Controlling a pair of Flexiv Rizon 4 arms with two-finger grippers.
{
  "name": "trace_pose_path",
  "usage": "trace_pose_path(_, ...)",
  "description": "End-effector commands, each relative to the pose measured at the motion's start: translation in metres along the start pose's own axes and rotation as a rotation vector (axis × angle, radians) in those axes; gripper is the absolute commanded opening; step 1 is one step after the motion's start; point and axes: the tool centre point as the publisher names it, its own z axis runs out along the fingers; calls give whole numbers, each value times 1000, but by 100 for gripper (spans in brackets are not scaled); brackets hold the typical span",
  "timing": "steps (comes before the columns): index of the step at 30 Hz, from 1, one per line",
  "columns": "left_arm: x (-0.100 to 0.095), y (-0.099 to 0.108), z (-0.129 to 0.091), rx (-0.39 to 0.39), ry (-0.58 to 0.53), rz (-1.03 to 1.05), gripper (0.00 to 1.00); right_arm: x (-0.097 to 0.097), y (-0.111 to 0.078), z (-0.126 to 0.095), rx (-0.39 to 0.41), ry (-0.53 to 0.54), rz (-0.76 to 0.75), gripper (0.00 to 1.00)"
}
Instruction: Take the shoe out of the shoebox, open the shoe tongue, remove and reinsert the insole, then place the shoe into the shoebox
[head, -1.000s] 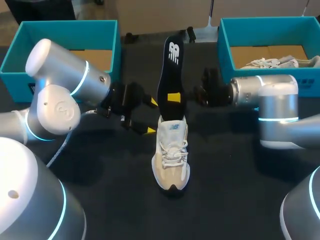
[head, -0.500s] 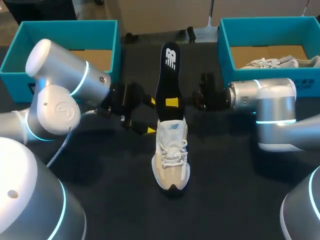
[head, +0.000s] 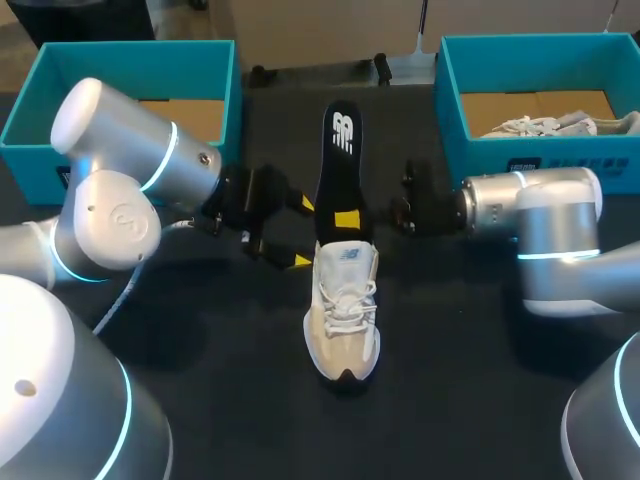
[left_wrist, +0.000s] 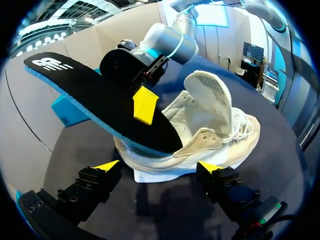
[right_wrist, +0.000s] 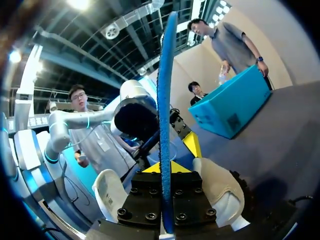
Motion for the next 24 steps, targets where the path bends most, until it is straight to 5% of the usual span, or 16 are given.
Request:
trace_pose_path(1, 0, 0, 0, -2, -1, 0, 100, 5, -6, -2, 0, -13, 15, 0)
trace_pose_path(15, 0, 0, 0, -2, -1, 0, 100, 5, -43, 1, 16, -29, 121, 0)
trace_pose_path(24, 0, 0, 0, -2, -1, 0, 100, 1, -49, 2, 47, -17, 171, 0)
